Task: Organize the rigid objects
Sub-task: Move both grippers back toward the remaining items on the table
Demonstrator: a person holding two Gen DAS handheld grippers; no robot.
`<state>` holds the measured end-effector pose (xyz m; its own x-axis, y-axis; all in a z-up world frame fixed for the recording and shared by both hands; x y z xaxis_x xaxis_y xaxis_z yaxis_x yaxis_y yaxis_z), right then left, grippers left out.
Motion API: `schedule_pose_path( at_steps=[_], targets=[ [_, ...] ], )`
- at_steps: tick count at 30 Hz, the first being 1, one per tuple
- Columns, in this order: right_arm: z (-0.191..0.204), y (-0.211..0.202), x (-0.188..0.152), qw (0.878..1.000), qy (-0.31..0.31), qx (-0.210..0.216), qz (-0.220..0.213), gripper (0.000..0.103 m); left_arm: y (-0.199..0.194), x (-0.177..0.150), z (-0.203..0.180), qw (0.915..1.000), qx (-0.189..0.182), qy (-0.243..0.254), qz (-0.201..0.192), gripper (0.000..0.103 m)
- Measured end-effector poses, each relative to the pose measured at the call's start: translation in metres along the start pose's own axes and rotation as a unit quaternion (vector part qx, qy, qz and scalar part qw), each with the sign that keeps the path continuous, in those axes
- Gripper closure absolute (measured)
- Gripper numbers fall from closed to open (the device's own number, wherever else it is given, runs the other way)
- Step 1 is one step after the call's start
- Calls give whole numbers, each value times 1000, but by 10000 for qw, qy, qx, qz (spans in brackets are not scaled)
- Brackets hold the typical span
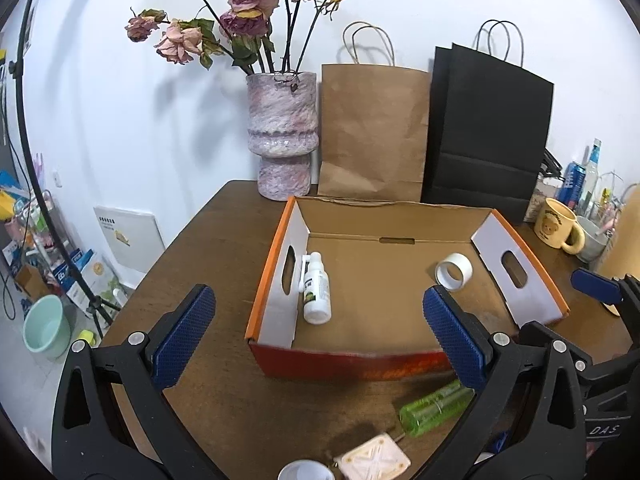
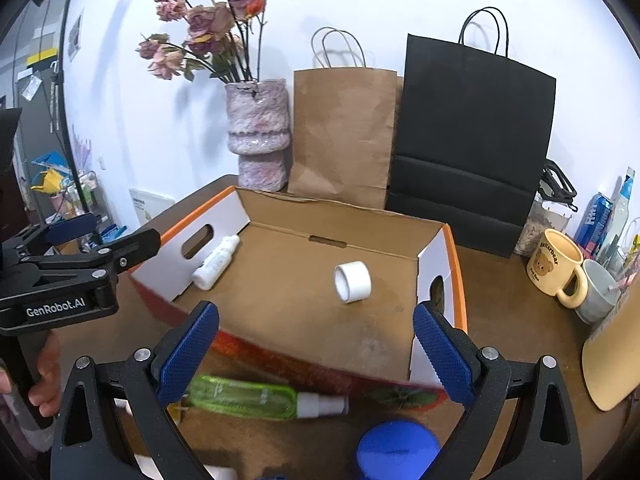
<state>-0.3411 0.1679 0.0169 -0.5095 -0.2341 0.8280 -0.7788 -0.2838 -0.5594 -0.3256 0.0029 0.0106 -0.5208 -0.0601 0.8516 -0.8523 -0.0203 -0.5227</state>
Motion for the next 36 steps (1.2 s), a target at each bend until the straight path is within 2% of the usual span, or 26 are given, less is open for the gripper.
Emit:
schedule_pose_path(
  at_steps=[13,29,36],
  targets=[
    [29,-31,-37,9999,34,125,99,3,-33,-30,19,9998,-125,121,50,0],
    [68,-46,-96,9979,-90,236,589,3,-43,-88,40,9970,-322,456,538,0],
    [84,-42,-111,9962,-315,278,762,3,-39,-101,50,9955,-421,401,742,0]
  ],
)
Point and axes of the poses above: each gripper's, at about its wrist camera, not at the fingertips, and y roughly the way its jaws point, z to its left, x to its top, the point moved 4 cm from there along y, roughly the way its jaws point, and after that the axes turned 1 degree about -x, right-handed, at the moved point
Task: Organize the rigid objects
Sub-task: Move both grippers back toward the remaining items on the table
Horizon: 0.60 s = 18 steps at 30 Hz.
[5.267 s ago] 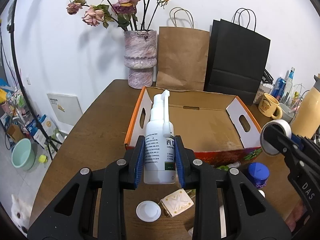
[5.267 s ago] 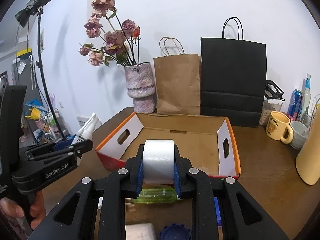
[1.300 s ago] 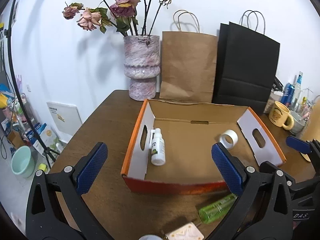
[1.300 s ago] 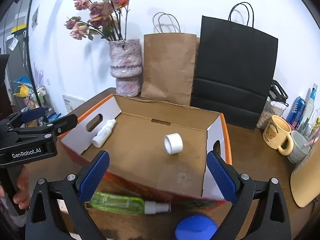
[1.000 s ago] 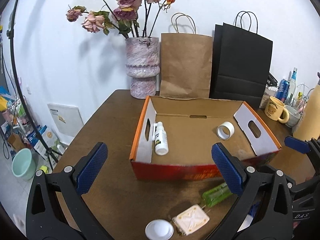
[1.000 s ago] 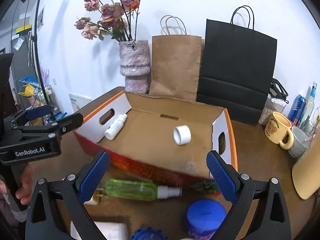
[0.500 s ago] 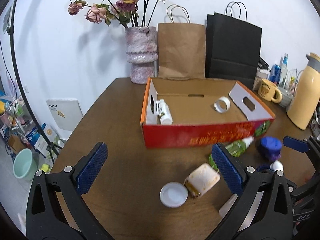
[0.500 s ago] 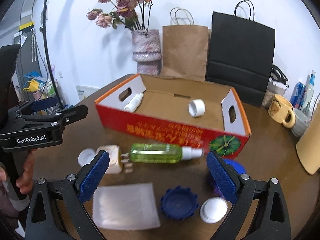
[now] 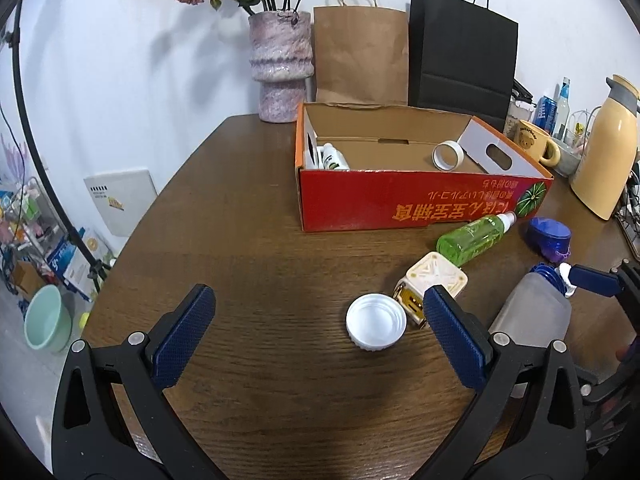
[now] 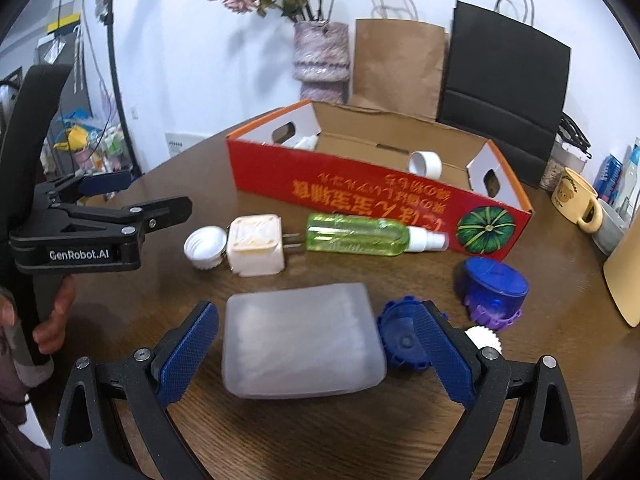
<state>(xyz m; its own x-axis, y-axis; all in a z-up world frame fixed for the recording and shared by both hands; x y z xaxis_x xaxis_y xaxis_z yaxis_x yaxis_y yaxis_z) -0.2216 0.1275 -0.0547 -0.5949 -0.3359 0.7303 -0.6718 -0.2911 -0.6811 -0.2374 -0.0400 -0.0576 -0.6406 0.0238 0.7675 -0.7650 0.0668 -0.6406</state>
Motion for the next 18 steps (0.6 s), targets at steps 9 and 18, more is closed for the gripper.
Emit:
schedule_pose_path(
  at_steps=[9,18],
  targets=[
    [-3,18,-8,9996,109,17,278,3,5,-6,3,9998,-126,0,166,0],
    [2,26,-9,9993,43,79,368,15,6,-7,4,9996,-166,-12,209,0]
  ],
)
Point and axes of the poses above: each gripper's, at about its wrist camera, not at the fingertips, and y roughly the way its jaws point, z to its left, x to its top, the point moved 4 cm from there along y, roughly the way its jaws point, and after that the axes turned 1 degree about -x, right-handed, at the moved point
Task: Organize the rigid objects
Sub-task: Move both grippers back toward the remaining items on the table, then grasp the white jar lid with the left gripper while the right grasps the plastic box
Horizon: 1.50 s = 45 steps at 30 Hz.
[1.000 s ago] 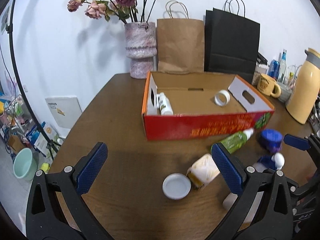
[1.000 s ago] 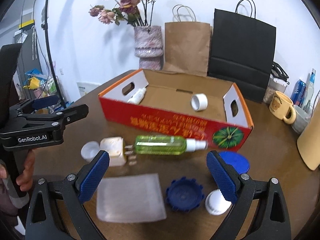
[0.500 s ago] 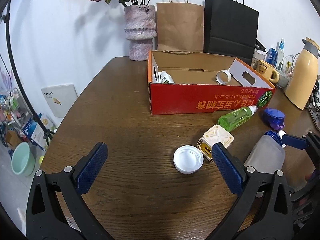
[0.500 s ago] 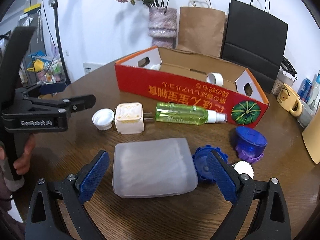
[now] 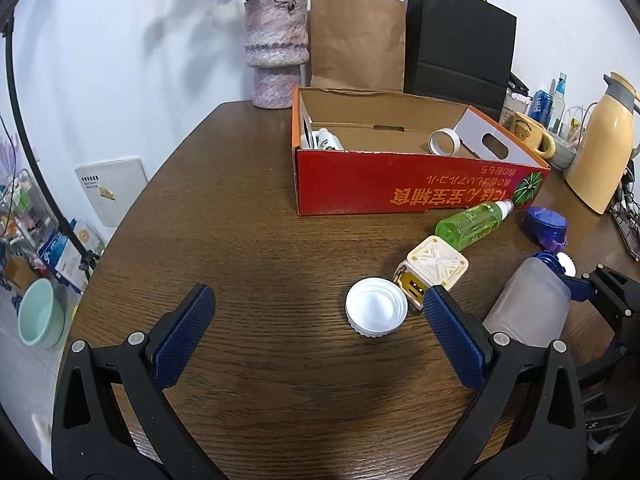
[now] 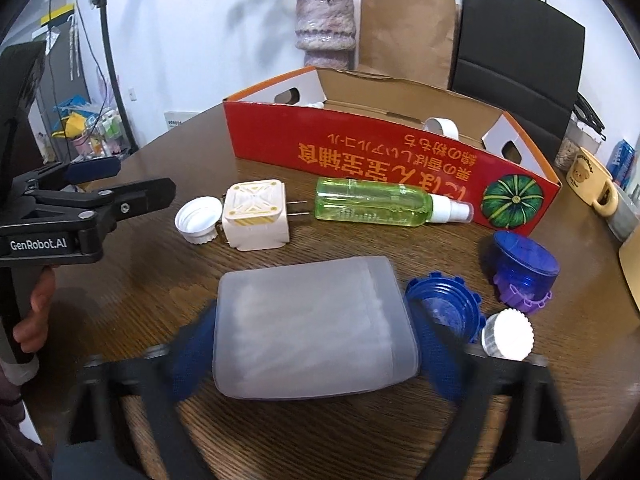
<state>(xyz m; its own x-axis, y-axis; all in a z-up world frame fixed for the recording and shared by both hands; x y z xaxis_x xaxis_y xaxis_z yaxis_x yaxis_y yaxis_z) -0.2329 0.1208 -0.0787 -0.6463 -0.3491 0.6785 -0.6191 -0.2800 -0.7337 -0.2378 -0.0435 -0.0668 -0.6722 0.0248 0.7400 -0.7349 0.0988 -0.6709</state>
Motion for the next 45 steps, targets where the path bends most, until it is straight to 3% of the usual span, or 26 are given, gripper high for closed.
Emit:
schedule_pose_path(
  at_steps=[12,20,39,42,45],
  targets=[
    [-7,-16,7,9988,194,113,-436,16,12,-4,0,9997,18,-2,257,0],
    [-18,-28,15,9968,322,-61,-734,16,30,-8,0,9981,74,-10,607,0],
    [-56,-35,21,9928,661,-339,-935,16,51,-11,-11,9961,186,12,865,0],
    [-57,-35,21,9928,675,-317,-935,16,51,-9,-15,9962,195,58,845,5],
    [-57,-35,20,9928,673,-316,-937,16,51,-9,-18,9963,153,83,841,15]
  ],
)
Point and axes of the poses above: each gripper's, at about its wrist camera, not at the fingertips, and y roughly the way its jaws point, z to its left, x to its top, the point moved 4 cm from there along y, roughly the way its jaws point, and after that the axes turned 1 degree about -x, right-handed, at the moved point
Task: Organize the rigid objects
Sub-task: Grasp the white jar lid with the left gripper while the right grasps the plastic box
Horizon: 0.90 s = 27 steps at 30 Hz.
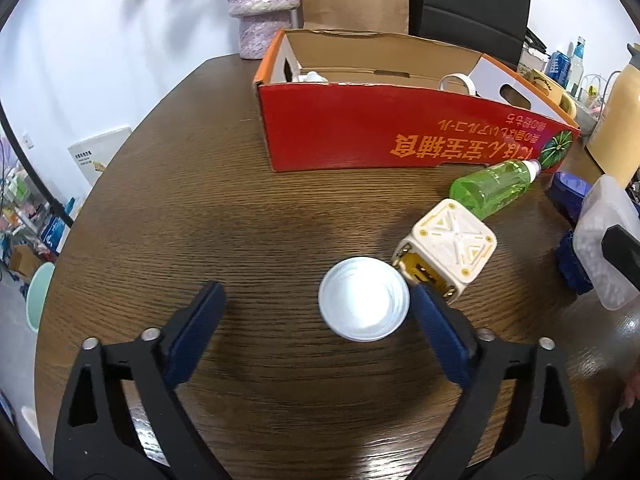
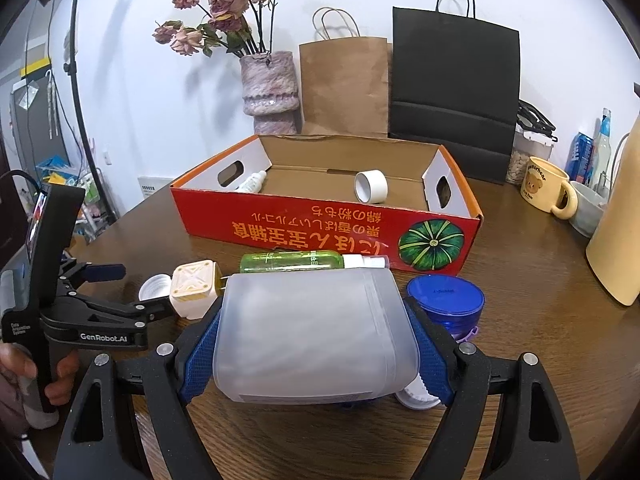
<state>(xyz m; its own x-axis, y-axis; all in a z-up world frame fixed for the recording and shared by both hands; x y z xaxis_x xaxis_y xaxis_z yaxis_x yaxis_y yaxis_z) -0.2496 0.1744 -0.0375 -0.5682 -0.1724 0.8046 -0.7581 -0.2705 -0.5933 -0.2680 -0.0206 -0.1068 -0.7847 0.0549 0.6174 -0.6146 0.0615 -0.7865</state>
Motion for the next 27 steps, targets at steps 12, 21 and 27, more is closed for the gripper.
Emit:
schedule_pose_path(
  at_steps=[12,21,27],
  targets=[
    [0,-1,-3,10000,28,0,-1,16,-10,0,-13,9993,-239,226,-179,66],
    [0,-1,-4,10000,58,-21,-28,16,-22,3,-9,9990,-124,130,-418,66],
    [-1,-4,-3,9999,76,-27,-68,16,-28,7,-2,9983,-31,-4,-576,66]
  ],
)
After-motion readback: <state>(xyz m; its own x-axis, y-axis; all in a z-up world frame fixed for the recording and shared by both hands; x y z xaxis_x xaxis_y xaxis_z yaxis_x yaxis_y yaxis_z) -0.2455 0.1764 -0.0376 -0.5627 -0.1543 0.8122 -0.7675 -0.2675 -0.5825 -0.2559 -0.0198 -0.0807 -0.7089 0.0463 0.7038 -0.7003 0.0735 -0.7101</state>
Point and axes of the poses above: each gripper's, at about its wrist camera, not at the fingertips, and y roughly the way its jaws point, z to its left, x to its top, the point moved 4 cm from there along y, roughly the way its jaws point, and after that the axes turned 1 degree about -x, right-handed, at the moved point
